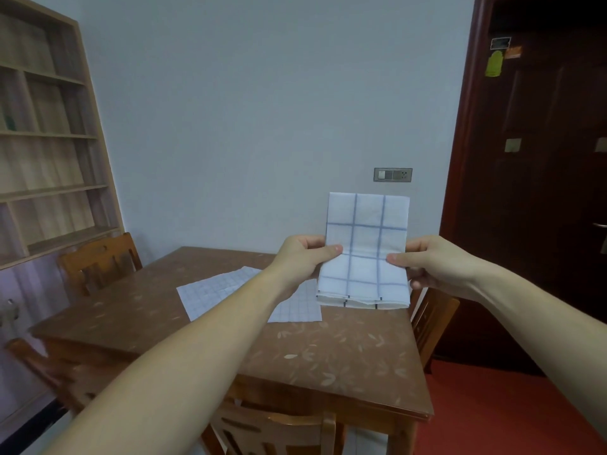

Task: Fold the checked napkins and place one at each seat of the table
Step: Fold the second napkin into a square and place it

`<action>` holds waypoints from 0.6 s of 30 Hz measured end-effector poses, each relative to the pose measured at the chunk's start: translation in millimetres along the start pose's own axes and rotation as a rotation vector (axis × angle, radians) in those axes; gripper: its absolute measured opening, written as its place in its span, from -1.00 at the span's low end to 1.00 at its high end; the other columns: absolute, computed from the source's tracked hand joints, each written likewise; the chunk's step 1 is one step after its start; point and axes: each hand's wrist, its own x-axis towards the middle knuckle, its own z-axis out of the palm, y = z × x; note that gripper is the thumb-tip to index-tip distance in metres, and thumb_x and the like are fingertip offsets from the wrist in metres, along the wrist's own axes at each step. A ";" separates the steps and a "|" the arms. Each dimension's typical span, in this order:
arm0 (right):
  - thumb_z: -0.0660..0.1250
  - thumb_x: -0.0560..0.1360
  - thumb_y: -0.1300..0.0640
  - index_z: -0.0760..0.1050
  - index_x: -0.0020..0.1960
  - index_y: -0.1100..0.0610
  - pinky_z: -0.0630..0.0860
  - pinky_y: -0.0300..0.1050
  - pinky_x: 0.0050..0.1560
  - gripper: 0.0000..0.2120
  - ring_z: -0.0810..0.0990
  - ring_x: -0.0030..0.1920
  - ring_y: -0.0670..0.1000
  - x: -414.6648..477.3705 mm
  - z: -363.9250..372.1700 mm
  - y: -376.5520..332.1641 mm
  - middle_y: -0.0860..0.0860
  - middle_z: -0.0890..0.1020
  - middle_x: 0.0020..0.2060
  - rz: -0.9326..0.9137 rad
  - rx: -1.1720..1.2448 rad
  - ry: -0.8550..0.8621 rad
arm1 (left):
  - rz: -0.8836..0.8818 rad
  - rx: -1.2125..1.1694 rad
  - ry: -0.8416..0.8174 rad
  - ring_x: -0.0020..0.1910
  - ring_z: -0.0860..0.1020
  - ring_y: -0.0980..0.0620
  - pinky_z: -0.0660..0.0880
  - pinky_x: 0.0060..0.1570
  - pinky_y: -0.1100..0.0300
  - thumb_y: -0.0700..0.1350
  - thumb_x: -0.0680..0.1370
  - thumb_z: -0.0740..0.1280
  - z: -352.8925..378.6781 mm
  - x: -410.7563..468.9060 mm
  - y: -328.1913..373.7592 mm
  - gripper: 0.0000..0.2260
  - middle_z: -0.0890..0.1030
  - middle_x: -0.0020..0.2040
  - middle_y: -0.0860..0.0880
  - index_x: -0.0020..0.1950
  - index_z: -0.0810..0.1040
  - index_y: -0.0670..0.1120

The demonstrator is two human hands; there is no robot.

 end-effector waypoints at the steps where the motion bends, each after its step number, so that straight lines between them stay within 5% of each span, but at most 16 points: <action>1: 0.31 0.57 0.25 0.59 0.13 0.32 0.38 -0.27 -0.40 -0.80 0.42 -0.52 -0.15 -0.2 0.2 -0.1 -0.09 0.48 -0.58 0.000 0.018 0.002 | -0.020 -0.007 -0.033 -0.29 0.64 0.11 0.55 -0.26 0.27 -0.19 0.56 0.37 0.2 -1.5 1.3 -0.91 0.68 -0.22 0.00 -0.01 0.66 -0.17; 6: 0.30 0.57 0.27 0.59 0.15 0.30 0.38 -0.29 -0.46 -0.80 0.32 -0.50 -0.13 2.9 -1.7 2.7 -0.07 0.45 -0.52 -0.012 0.116 -0.004 | -0.061 -0.036 -0.092 -0.25 0.64 0.07 0.55 -0.28 0.26 -0.24 0.58 0.33 -0.1 -4.0 3.3 -0.89 0.70 -0.19 0.00 0.04 0.64 -0.15; 11: 0.25 0.57 0.34 0.70 -0.05 0.15 0.42 -0.28 -0.46 -0.75 0.36 -0.40 -0.04 2.6 2.7 2.5 0.04 0.50 -0.38 -0.053 0.288 -0.005 | -0.073 -0.205 -0.080 -0.21 0.68 0.02 0.60 -0.24 0.19 -0.33 0.58 0.26 1.2 -5.9 7.1 -0.78 0.71 -0.14 -0.04 0.01 0.66 -0.10; 18: 0.18 0.56 0.40 0.69 -0.25 0.12 0.49 -0.07 -0.12 -0.60 0.46 -0.06 0.18 3.8 6.2 1.9 0.13 0.64 -0.18 -0.089 0.215 -0.035 | -0.123 -0.240 -0.038 -0.36 0.60 0.03 0.50 -0.43 0.26 -0.36 0.58 0.18 -3.4 -10.0 10.0 -0.72 0.66 -0.19 -0.07 0.01 0.63 -0.09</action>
